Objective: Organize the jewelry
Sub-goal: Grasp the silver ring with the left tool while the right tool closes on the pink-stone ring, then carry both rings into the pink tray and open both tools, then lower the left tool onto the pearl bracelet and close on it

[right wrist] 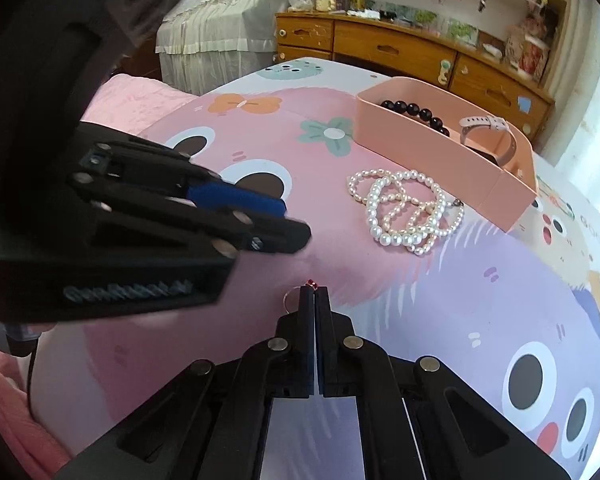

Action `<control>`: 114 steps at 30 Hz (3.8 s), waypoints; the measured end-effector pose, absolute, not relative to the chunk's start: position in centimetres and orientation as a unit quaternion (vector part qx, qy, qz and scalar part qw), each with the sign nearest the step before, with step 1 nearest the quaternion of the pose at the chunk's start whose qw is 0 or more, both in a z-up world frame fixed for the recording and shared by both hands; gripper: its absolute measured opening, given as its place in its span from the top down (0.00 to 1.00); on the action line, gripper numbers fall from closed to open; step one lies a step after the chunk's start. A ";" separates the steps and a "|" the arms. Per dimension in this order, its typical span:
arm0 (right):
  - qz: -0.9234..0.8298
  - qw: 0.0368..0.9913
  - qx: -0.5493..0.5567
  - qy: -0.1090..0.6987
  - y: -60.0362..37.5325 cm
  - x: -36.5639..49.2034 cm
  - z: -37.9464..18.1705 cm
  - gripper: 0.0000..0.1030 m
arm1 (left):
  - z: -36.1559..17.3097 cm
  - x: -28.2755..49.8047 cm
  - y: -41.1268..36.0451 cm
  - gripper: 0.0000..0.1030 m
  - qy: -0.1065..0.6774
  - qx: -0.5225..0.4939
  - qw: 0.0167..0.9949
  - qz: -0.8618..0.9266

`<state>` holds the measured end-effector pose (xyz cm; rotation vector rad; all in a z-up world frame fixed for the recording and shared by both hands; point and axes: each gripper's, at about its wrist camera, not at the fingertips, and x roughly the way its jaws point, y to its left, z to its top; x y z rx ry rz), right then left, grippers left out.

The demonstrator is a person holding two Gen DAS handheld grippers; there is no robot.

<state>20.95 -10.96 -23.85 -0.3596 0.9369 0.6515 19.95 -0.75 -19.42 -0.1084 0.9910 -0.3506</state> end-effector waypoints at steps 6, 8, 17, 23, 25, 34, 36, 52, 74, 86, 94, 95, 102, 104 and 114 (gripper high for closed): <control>0.309 0.827 -0.164 0.439 -10.8 20.5 -22.8 0.99 | -15.7 20.1 0.5 0.83 0.447 -0.071 0.876 -0.164; 0.308 0.831 -0.156 0.436 -10.9 20.4 -22.3 0.99 | -15.0 20.4 0.8 0.83 0.445 -0.076 0.878 -0.160; 0.311 0.846 -0.121 0.416 -10.8 20.6 -18.4 0.99 | -12.8 21.8 1.4 0.83 0.428 -0.042 0.889 -0.155; 0.306 0.858 -0.120 0.394 -10.4 21.4 -15.7 1.00 | -12.3 23.9 1.6 0.83 0.423 -0.040 0.894 -0.143; 0.301 0.863 -0.122 0.386 -10.3 21.8 -14.8 1.00 | -11.6 24.9 1.7 0.83 0.418 -0.042 0.897 -0.140; 0.249 0.897 -0.128 0.342 -10.8 24.7 -11.0 1.00 | -8.5 29.2 1.7 0.83 0.372 -0.061 0.914 -0.147; 0.234 0.903 -0.130 0.336 -11.1 25.7 -10.6 1.00 | -7.9 30.3 1.9 0.83 0.363 -0.070 0.917 -0.148; 0.159 0.930 -0.096 0.316 -14.4 33.1 -9.4 0.99 | -8.2 35.6 1.0 0.83 0.361 -0.088 0.914 -0.164; 0.081 0.916 -0.073 0.387 -17.7 33.9 -13.1 0.46 | -11.8 34.0 6.0 0.44 0.421 -0.100 0.896 -0.097; 0.084 0.845 0.170 0.500 -21.2 31.7 -18.3 0.53 | -15.1 30.9 5.3 0.44 0.465 -0.099 0.876 -0.080; 0.096 0.827 0.115 0.542 -19.1 30.8 -21.0 0.68 | -16.8 29.5 2.2 0.44 0.491 -0.082 0.861 -0.103; 0.104 0.828 0.108 0.540 -18.9 30.7 -21.1 0.69 | -17.0 29.3 1.9 0.44 0.494 -0.080 0.859 -0.107; 0.132 0.837 0.061 0.527 -19.0 30.8 -20.5 0.74 | -18.6 28.9 -0.3 0.54 0.515 -0.094 0.841 -0.137; 0.132 0.840 0.038 0.525 -19.1 31.0 -20.4 0.74 | -18.8 29.0 -1.2 0.58 0.519 -0.096 0.837 -0.143; 0.185 0.839 -0.027 0.511 -19.2 30.7 -20.9 0.75 | -20.6 29.4 -4.1 0.81 0.552 -0.070 0.820 -0.135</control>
